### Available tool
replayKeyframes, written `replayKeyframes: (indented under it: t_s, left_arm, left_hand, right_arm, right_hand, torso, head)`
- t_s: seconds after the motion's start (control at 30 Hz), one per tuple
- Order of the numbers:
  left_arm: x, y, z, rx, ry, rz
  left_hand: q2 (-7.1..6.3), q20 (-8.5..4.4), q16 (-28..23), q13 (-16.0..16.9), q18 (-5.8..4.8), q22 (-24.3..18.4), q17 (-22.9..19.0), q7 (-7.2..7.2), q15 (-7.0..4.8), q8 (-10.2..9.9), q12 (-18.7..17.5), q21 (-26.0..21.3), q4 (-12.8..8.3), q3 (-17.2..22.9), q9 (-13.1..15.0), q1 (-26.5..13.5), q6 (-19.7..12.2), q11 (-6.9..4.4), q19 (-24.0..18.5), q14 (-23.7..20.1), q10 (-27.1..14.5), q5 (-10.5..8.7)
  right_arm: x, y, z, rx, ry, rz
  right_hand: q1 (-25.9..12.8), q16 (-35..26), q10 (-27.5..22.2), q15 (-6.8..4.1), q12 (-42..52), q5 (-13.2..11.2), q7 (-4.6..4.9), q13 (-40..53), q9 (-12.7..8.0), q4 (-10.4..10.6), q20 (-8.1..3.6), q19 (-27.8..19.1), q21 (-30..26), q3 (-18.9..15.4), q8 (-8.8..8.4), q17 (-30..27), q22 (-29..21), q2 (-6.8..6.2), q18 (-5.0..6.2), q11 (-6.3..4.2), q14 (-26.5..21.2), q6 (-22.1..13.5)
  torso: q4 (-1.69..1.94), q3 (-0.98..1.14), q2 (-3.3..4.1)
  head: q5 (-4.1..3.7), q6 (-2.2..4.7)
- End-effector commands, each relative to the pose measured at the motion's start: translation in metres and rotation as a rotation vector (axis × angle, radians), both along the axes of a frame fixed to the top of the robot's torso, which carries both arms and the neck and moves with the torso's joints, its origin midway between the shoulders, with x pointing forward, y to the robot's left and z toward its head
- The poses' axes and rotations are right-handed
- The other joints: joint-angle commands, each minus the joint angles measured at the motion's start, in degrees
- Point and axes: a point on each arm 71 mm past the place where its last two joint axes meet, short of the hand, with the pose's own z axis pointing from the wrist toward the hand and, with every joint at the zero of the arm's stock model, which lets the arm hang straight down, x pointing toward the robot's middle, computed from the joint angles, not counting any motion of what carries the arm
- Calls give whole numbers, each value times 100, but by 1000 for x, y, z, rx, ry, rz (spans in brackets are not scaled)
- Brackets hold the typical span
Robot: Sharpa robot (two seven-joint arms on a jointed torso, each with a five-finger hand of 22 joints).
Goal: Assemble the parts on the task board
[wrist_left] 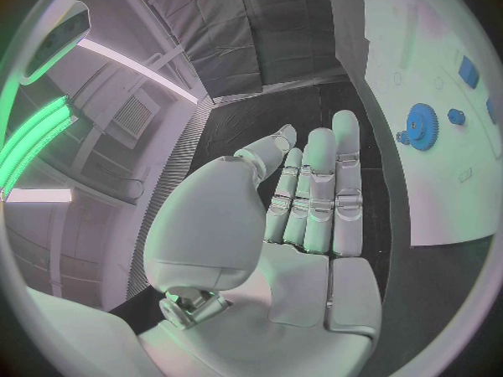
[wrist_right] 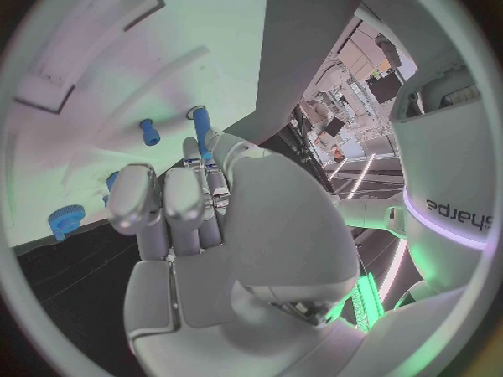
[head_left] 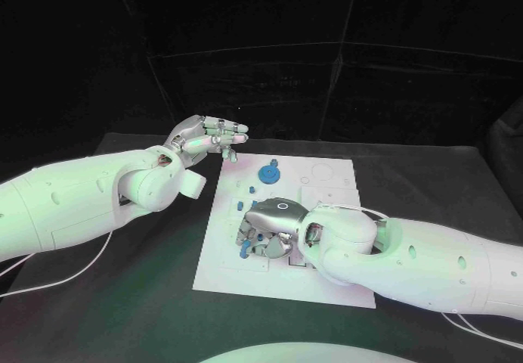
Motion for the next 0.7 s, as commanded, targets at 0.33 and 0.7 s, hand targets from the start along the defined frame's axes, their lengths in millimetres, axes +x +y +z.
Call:
replayKeyframes:
  t_s: [0.33, 0.7]
  left_arm:
    - [0, 0, 1, -8, -2, -9]
    - [0, -1, 1, -8, -1, -10]
  left_hand:
    - [66, -3, 33, -8, 83, -6, -5, -6, -2, 10, 12, -9, -11, -32, -2, -5, 35, -2, -29, -33, 35, 13]
    - [66, -3, 33, -8, 83, -6, -5, -6, -2, 10, 12, -9, -11, -32, -2, -5, 35, -2, -29, -33, 35, 13]
  right_arm:
    - [-1, 3, -3, -92, -46, 12]
    - [-5, 8, -1, -92, -92, 42]
  right_hand:
    - [-109, 28, 8, 45, -15, 33, 16, 4, 5, -42, 28, 6, 37, 25, 3, 10, 9, -23, -58, 39, 40, -10]
    - [-165, 23, 0, 46, -19, 44, 12, 2, 4, -58, 30, -2, 33, 10, -1, -2, 2, -54, -56, 37, 35, -18]
  torso:
    - [-3, -2, -4]
    - [1, 0, 1]
  head:
    - [-18, -2]
    - [-35, 20]
